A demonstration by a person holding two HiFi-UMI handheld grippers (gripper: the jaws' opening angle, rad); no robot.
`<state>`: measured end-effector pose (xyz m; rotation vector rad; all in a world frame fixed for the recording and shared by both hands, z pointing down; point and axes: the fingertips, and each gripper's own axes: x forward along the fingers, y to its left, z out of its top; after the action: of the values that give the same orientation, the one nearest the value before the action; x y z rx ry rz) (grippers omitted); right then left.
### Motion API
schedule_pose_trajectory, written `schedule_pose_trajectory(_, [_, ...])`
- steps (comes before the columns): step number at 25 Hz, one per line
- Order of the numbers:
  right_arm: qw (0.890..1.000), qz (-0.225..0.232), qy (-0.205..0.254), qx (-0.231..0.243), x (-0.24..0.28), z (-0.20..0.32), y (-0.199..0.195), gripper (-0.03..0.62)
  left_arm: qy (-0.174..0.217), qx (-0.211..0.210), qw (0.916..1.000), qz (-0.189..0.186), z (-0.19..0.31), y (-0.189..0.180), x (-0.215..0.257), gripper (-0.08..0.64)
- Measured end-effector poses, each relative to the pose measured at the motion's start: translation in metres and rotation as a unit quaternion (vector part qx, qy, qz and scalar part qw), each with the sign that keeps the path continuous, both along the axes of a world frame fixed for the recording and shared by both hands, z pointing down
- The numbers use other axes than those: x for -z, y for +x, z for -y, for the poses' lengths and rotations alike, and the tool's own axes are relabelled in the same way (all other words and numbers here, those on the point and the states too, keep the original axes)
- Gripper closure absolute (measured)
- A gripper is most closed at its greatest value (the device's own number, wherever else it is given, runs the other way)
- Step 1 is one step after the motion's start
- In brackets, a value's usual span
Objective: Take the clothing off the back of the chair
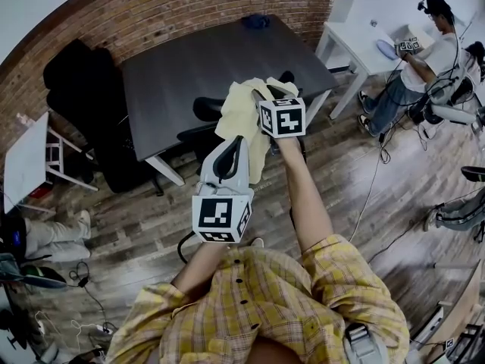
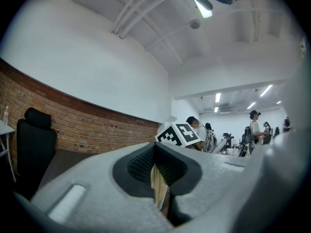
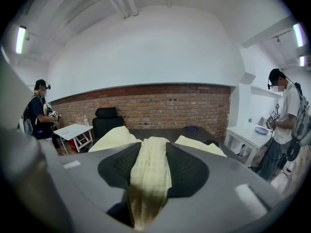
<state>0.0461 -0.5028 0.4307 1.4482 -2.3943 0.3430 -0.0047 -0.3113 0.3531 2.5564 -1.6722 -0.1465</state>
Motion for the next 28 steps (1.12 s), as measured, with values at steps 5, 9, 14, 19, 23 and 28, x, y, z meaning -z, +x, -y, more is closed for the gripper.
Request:
schedule_pose_trajectory(5, [1.0, 0.019, 0.0, 0.003, 0.002, -0.003, -0.005, 0.446, 0.001, 0.002, 1.0, -0.001, -0.004, -0.005, 0.001, 0.56])
schedule_pose_trajectory(9, [0.999, 0.04, -0.001, 0.003, 0.004, -0.007, -0.007, 0.456, 0.006, 0.003, 1.0, -0.001, -0.008, -0.009, 0.004, 0.56])
schedule_pose_trajectory(14, [0.998, 0.057, 0.004, 0.011, 0.011, -0.011, -0.012, 0.457, 0.008, 0.007, 0.9999, -0.001, -0.007, -0.015, 0.007, 0.56])
schedule_pose_trajectory(19, [0.998, 0.06, 0.021, -0.004, 0.022, -0.017, -0.009, 0.456, 0.009, 0.003, 1.0, 0.001, -0.011, -0.015, 0.01, 0.56])
schedule_pose_trajectory(23, [0.997, 0.064, 0.045, -0.007, 0.046, -0.028, -0.006, 0.454, 0.013, -0.003, 0.9999, 0.002, -0.018, -0.012, 0.013, 0.56])
schedule_pose_trajectory(28, [0.995, 0.065, 0.072, -0.015, 0.072, -0.042, 0.003, 0.453, 0.016, -0.009, 0.9998, 0.004, -0.024, -0.007, 0.015, 0.56])
